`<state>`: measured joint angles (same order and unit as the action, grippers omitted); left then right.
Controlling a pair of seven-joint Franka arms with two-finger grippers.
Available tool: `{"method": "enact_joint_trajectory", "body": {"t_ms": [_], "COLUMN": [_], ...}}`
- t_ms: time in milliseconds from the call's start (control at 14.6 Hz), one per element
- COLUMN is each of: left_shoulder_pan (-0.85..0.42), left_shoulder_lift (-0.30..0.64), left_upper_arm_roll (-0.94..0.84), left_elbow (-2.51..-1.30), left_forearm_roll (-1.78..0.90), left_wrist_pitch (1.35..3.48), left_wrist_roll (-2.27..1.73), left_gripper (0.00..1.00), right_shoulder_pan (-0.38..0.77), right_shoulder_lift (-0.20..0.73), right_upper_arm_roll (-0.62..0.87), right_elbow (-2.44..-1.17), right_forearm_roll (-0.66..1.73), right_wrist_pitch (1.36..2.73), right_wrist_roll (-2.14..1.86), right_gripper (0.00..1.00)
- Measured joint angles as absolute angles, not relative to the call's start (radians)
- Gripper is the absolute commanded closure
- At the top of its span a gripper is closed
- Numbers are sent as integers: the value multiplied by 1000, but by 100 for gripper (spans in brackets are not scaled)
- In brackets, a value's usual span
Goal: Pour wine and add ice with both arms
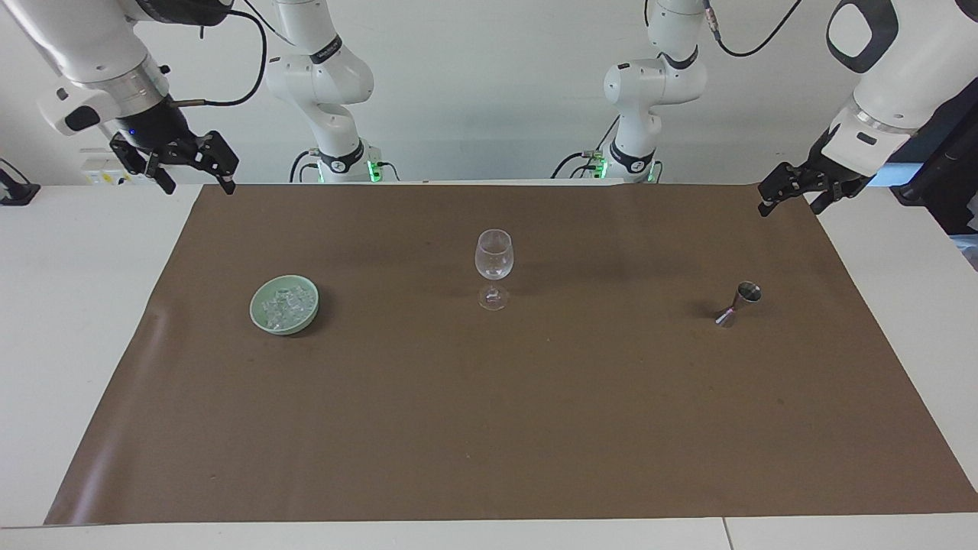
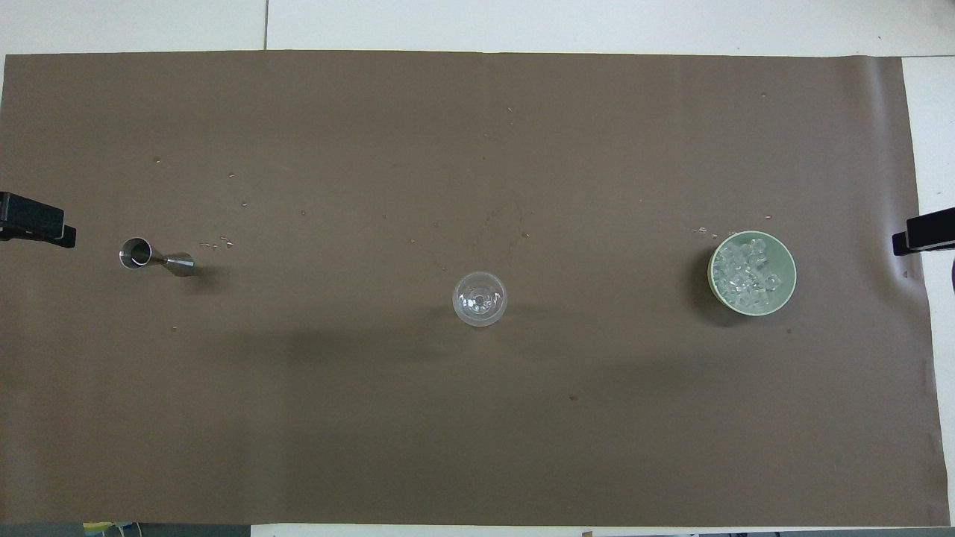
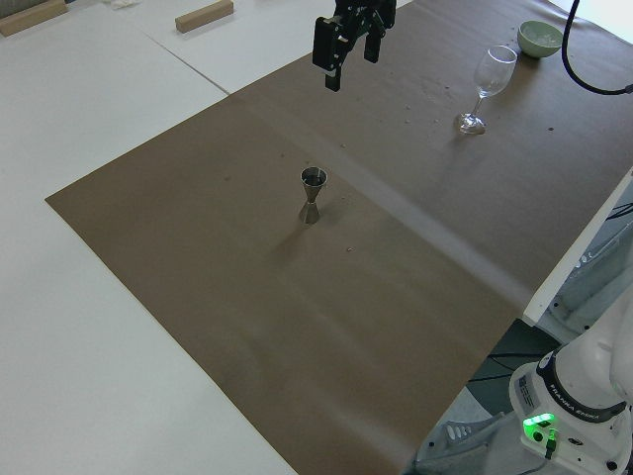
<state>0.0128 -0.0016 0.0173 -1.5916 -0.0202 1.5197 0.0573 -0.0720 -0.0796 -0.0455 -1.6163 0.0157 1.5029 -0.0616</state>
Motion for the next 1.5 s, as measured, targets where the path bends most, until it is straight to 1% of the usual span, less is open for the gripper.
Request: {"method": "enact_joint_trajectory", "body": {"t_ms": [1229,1502], "left_shoulder_pan": [12,23], "left_shoulder_lift": [1,47], "left_upper_arm_roll": [16,21], "left_elbow": [-1592,-1592], "left_forearm_roll": [-30,-150], "left_wrist_pitch": [1516,1519], "left_wrist_roll": [76,58], "left_gripper": [0,0], "right_shoulder_pan": [-73,-73], "right_shoulder_lift": [-80,-80], "right_upper_arm_roll": [-46,-46], "right_elbow": [-1618,-1618], "right_forearm_roll": [16,16], "right_wrist_pitch": [1503,1503], "right_wrist_roll": [-62,-62], "right_gripper": [0,0]}}
